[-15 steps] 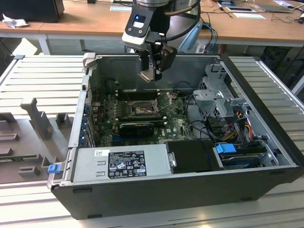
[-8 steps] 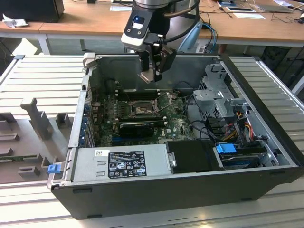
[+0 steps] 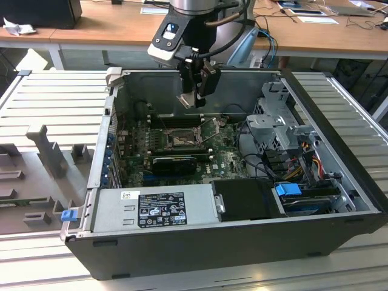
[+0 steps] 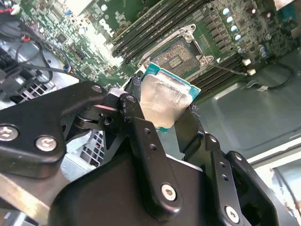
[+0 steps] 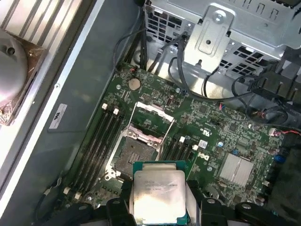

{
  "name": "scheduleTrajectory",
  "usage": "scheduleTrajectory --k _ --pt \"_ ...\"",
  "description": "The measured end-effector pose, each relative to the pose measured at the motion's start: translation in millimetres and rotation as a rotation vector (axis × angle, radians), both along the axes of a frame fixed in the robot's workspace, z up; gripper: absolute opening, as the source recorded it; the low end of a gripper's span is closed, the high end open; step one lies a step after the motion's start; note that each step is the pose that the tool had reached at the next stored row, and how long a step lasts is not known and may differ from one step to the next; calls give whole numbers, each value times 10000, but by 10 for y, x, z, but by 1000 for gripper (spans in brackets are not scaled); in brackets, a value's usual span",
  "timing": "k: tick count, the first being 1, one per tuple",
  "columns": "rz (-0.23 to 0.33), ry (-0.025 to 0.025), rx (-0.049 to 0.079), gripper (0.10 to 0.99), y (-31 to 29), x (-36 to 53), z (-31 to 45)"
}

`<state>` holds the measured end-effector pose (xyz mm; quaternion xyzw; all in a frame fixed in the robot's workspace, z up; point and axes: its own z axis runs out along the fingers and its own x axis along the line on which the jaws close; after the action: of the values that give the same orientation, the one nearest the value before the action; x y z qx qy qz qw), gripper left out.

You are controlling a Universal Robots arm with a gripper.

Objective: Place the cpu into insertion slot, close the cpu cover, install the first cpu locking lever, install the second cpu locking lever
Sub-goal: 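Place the cpu into insertion slot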

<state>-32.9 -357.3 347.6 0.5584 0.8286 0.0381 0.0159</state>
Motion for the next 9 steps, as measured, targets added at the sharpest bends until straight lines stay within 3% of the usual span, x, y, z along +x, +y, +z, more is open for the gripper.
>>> scheduleTrajectory --k 9 --pt "-763 1 1 529 0 0 -22"
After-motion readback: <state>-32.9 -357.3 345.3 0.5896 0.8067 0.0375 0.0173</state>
